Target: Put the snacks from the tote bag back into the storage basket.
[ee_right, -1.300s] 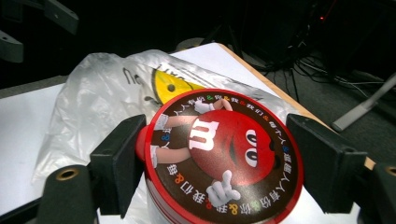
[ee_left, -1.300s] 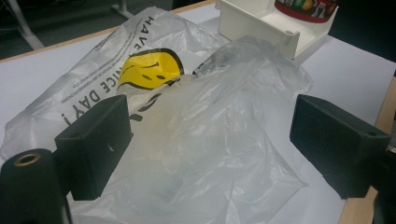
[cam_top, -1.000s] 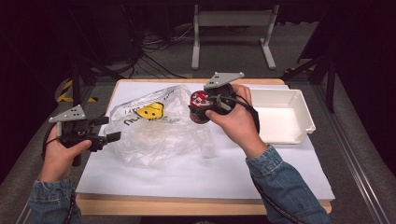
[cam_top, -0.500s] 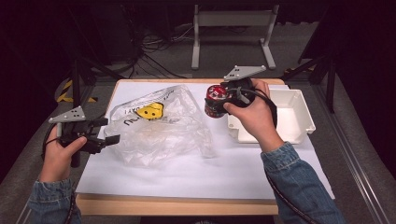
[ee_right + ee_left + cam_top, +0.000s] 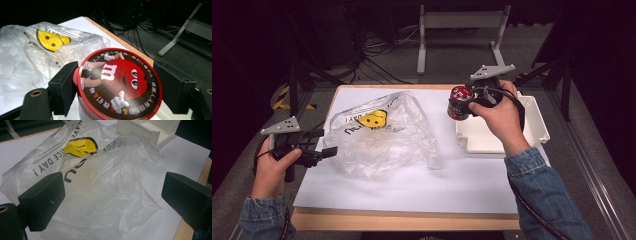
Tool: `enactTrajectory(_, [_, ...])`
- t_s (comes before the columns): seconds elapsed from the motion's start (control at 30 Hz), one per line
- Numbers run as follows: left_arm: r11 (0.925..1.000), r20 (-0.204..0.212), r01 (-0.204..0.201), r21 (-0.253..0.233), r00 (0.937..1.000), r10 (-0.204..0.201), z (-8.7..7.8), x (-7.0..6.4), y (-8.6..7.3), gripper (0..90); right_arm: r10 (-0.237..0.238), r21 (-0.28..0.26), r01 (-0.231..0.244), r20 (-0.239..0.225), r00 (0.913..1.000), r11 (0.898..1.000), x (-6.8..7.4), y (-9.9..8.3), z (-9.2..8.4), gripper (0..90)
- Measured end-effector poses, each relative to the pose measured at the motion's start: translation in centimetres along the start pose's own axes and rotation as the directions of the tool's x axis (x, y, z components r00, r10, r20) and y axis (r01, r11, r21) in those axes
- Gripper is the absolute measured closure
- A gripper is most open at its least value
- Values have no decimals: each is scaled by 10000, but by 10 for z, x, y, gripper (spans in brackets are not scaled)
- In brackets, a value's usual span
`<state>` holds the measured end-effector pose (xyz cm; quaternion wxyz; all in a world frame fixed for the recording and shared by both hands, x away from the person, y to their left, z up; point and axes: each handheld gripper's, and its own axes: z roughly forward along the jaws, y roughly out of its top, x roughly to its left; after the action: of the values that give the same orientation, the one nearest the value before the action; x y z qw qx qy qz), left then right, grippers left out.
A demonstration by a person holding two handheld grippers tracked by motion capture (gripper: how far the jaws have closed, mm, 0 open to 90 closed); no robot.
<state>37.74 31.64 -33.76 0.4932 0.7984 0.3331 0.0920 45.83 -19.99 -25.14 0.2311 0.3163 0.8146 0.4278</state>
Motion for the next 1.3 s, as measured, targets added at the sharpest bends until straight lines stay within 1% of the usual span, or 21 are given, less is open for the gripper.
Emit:
enactTrajectory(0.03, [10000, 0, 0, 0, 10000, 0, 0, 0, 0, 59, 0, 0, 0, 0, 10000, 10000, 0, 0, 0, 233])
enactTrajectory(0.07, [10000, -28, 89, -19, 10000, -89, -1, -1, -2, 59, -43, 36, 42, 72, 10000, 10000, -6, -2, -1, 233])
enactTrajectory(0.13, [9999, -62, 106, -22, 9999, -106, -2, -1, -2, 59, -55, 73, 54, 171, 9998, 10000, -12, -3, -2, 233])
enactTrajectory(0.17, [10000, -87, 69, -26, 9999, -70, -3, 0, -3, 59, -55, 73, 54, 171, 9998, 10000, -12, -3, -2, 233])
enactTrajectory(0.2, [9999, -96, 100, -18, 9999, -100, -5, -1, -4, 59, -94, 124, 91, 288, 9995, 9999, -18, -5, -2, 233])
enactTrajectory(0.37, [9999, -189, 163, -39, 9997, -164, -9, -2, -7, 59, -115, 243, 102, 555, 9984, 9997, -31, -11, -2, 234])
enactTrajectory(0.57, [9998, -233, 219, -29, 9995, -220, -11, -3, -8, 59, -79, 364, 53, 726, 9973, 9993, -46, -19, 1, 233])
enactTrajectory(0.63, [9998, -226, 208, -27, 9995, -208, -11, -2, -9, 59, -83, 366, 56, 743, 9972, 9993, -48, -21, 2, 233])
enactTrajectory(0.67, [9998, -234, 194, -26, 9995, -194, -11, -2, -9, 59, -165, 392, 134, 775, 9969, 9991, -51, -23, 4, 233])
enactTrajectory(0.73, [9998, -249, 203, -25, 9995, -204, -10, -2, -9, 59, -177, 435, 143, 780, 9968, 9990, -55, -27, 6, 233])
enactTrajectory(0.83, [9999, -203, 169, -13, 9997, -169, -9, -2, -8, 59, -176, 504, 135, 811, 9965, 9986, -59, -32, 10, 234])
enactTrajectory(0.87, [9998, -212, 223, -3, 9995, -223, -9, -3, -8, 59, -206, 529, 164, 805, 9965, 9985, -61, -34, 11, 233])
enactTrajectory(0.9, [9999, -206, 145, -11, 9997, -145, -8, -2, -7, 59, -182, 545, 139, 799, 9966, 9984, -61, -35, 13, 233])
enactTrajectory(1.0, [9999, -169, 155, 4, 9997, -155, -7, -2, -7, 59, -108, 506, 71, 719, 9974, 9987, -64, -41, 17, 233])
enactTrajectory(1.07, [9999, -179, 139, 34, 9997, -138, -6, -2, -7, 59, -158, 419, 131, 647, 9978, 9990, -66, -46, 21, 234])
enactTrajectory(1.13, [9999, -162, 147, 46, 9998, -146, -6, -2, -6, 59, -269, 382, 244, 680, 9973, 9990, -67, -50, 25, 233])
enactTrajectory(1.3, [9999, -150, 106, 52, 9998, -106, -5, -1, -6, 59, -264, 523, 228, 682, 9973, 9984, -69, -59, 35, 234])
